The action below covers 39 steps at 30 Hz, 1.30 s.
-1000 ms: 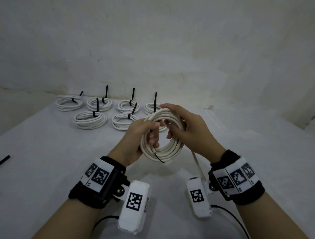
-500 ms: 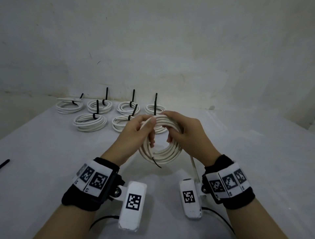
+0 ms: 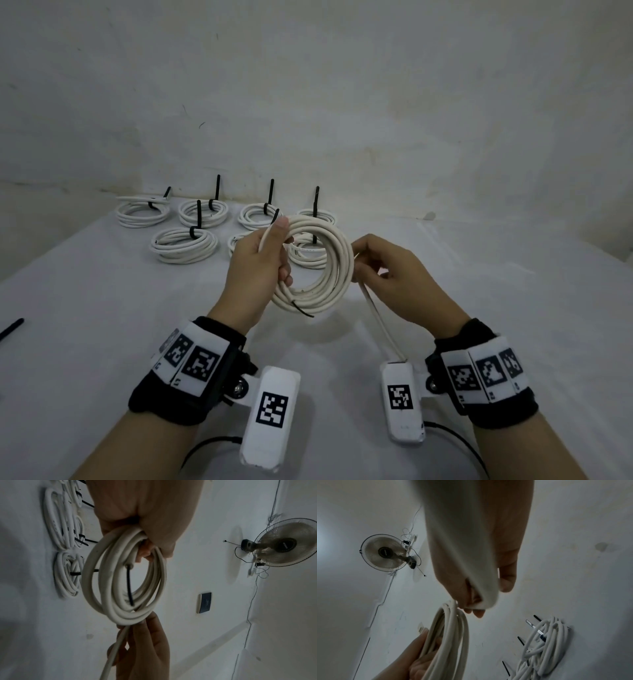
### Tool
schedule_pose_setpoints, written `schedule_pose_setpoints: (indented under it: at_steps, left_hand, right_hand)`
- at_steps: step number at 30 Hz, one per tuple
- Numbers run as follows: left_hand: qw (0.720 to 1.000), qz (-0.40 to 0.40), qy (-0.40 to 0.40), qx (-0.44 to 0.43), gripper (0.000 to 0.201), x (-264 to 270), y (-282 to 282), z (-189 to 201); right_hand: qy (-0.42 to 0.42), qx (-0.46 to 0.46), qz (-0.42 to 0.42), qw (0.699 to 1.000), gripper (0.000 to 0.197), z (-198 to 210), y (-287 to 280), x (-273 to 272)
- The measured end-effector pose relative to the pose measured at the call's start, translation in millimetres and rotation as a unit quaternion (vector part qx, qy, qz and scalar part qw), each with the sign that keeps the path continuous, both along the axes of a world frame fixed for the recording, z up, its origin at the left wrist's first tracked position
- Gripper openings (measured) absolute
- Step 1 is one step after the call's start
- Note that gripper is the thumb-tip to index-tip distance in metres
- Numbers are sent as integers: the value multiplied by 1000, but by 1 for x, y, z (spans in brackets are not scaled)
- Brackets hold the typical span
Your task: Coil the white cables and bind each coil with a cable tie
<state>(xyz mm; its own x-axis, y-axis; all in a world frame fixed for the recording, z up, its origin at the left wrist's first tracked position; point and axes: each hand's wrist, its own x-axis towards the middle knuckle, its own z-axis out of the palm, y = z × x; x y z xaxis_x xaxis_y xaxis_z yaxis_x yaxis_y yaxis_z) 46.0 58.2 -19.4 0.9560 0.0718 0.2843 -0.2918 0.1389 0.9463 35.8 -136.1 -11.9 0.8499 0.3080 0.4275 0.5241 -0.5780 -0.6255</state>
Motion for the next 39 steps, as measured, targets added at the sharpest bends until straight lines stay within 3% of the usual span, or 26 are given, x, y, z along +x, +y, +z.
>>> schedule_pose_setpoints:
  at_steps: [4, 9, 19, 32, 39]
  left_hand:
    - [999, -10, 16, -36, 36, -1, -3, 0]
    - [994, -63, 31, -87, 34, -6, -9, 2]
    - [997, -71, 24, -34, 34, -8, -13, 0]
    - [998, -67, 13, 15, 34, -7, -11, -2]
    - [997, -62, 19, -47, 33, -5, -7, 0]
  right_hand:
    - [68, 66, 0, 995, 9, 2, 3, -3]
    - [93, 177, -4, 980, 4, 1, 6, -3]
    - [66, 330, -36, 941, 10, -4, 12, 3]
    - [51, 380, -60, 922, 12, -10, 18, 5]
    - [152, 350, 9, 924, 8, -13, 19, 0]
